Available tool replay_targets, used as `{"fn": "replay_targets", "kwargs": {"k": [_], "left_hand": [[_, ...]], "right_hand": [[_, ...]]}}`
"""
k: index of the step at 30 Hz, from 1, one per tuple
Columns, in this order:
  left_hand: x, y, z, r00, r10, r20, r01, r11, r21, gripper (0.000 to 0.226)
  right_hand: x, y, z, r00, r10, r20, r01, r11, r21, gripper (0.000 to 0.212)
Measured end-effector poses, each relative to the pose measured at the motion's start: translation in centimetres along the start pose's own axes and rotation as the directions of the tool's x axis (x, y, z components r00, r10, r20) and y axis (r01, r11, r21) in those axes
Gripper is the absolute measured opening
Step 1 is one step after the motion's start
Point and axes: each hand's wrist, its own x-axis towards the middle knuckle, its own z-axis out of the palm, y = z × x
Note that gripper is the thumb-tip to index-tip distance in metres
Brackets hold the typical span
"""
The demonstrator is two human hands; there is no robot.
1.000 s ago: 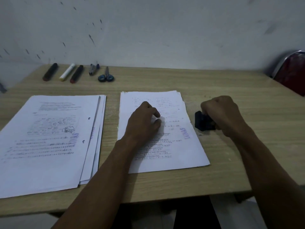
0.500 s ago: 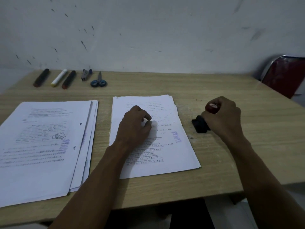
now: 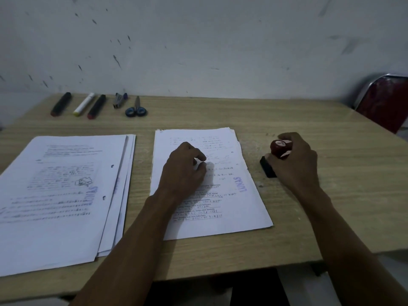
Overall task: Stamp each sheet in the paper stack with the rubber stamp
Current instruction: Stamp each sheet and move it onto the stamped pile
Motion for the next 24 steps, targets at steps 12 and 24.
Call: {"fn": "replay_targets", "kwargs": {"k": [12,24], "left_hand": [[-0.3,0.3,0.0,0.999,-0.015,0.046,0.012,0.999,0.05,0.015],[-0.5,0.5,0.0,0.999,-0.022,0.044,0.019,0.996,0.083,0.018]], "right_hand": [[-8.3,-2.2,1.7,0.993,0.019,0.118,0.009,0.973,-0.233,0.04],[-8.3,-4.5,1.5,0.939,0.211,0.27,-0.082,0.903,-0.422,0.055]]}}
